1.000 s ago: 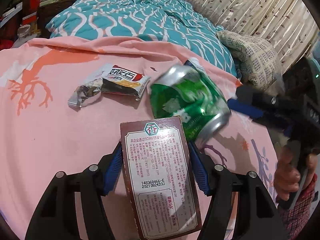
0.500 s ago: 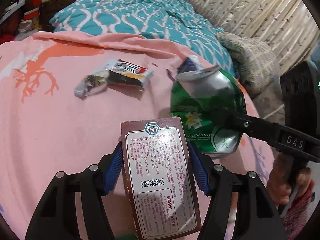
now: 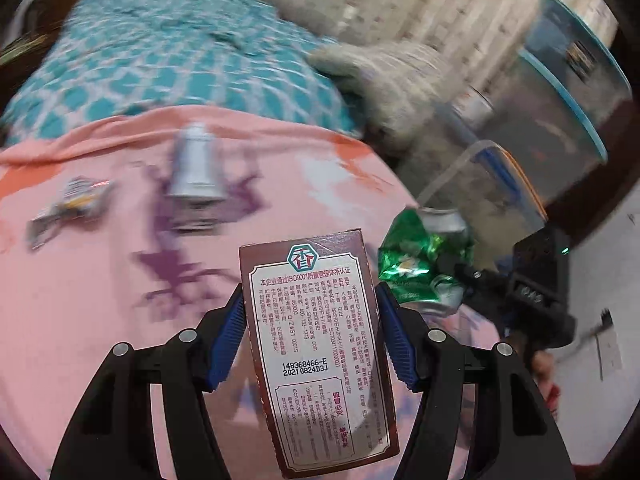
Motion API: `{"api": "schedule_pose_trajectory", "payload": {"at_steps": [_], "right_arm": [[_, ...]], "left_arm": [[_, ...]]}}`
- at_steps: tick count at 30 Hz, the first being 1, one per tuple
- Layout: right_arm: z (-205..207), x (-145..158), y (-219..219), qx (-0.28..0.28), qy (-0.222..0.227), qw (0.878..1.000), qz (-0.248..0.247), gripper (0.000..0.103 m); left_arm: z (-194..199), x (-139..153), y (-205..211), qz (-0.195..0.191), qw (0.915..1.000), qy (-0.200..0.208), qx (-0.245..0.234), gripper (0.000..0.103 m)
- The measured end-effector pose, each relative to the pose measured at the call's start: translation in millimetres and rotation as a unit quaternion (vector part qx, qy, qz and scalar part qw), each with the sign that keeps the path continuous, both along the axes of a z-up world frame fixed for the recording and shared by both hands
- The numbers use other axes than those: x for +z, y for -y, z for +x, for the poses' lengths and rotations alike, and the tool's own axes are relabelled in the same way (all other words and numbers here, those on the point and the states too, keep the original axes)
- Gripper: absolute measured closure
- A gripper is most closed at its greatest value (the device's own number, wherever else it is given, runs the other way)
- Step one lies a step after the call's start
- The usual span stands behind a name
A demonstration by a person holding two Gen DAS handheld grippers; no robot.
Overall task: Collect trash
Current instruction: 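Carry the brown box and green can to the wastebasket and release both, then grasp the green-white wrapper with the left tool while the right tool grasps the pink cup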
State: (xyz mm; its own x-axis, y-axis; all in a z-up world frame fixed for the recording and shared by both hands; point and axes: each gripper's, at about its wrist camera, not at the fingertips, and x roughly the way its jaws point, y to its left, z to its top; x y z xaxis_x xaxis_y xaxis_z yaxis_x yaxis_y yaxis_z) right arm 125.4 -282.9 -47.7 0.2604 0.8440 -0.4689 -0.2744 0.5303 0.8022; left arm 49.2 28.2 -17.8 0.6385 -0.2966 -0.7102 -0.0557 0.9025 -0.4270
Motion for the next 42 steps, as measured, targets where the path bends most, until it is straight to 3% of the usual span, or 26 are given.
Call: {"api": "schedule_pose_trajectory", "payload": {"at_steps": [4, 9, 14, 20, 24, 28, 32, 34, 35, 37, 39, 42], "right_arm": [[-7, -12, 76, -0.070, -0.014, 0.997, 0.017, 0.079], [-17, -5, 161, -0.154, 0.009, 0.988, 0.027, 0.079], [-24, 3, 251, -0.256, 0.035, 0.966, 0.024, 0.079], [-33, 1, 313, -0.356, 0.052, 0.932, -0.051, 0.079], [-27, -10, 324, -0.371, 0.049, 0.924, -0.085, 0.079], [-21, -12, 323, -0.373, 0.053, 0.920, -0.102, 0.079], [-15, -16, 318, -0.367, 0.062, 0.920, -0.122, 0.079], [-11, -16, 312, -0.361, 0.063, 0.921, -0.132, 0.075], [-11, -16, 312, -0.360, 0.062, 0.921, -0.132, 0.071], [-15, -15, 314, -0.373, 0.068, 0.917, -0.123, 0.032], [-22, -10, 316, -0.388, 0.083, 0.910, -0.123, 0.032], [-31, -5, 319, -0.397, 0.088, 0.907, -0.105, 0.032]], "left_arm": [[38, 5, 73, 0.001, 0.9968, -0.006, -0.079, 0.044], [86, -6, 163, 0.002, 0.9857, -0.023, -0.167, 0.044], [142, -15, 257, -0.009, 0.9718, -0.036, -0.233, 0.044], [196, -6, 347, 0.030, 0.9636, -0.004, -0.265, 0.044], [223, -9, 387, 0.090, 0.9592, 0.024, -0.267, 0.044], [239, -18, 415, 0.151, 0.9472, 0.055, -0.277, 0.044], [248, -29, 437, 0.179, 0.9373, 0.060, -0.293, 0.042], [253, -40, 448, 0.187, 0.9344, 0.044, -0.300, 0.030], [252, -44, 451, 0.192, 0.9337, 0.043, -0.299, 0.024], [251, -46, 454, 0.196, 0.9319, 0.043, -0.302, 0.024], [245, -42, 449, 0.184, 0.9351, 0.044, -0.300, 0.023], [235, -31, 436, 0.173, 0.9389, 0.051, -0.293, 0.023]]}}
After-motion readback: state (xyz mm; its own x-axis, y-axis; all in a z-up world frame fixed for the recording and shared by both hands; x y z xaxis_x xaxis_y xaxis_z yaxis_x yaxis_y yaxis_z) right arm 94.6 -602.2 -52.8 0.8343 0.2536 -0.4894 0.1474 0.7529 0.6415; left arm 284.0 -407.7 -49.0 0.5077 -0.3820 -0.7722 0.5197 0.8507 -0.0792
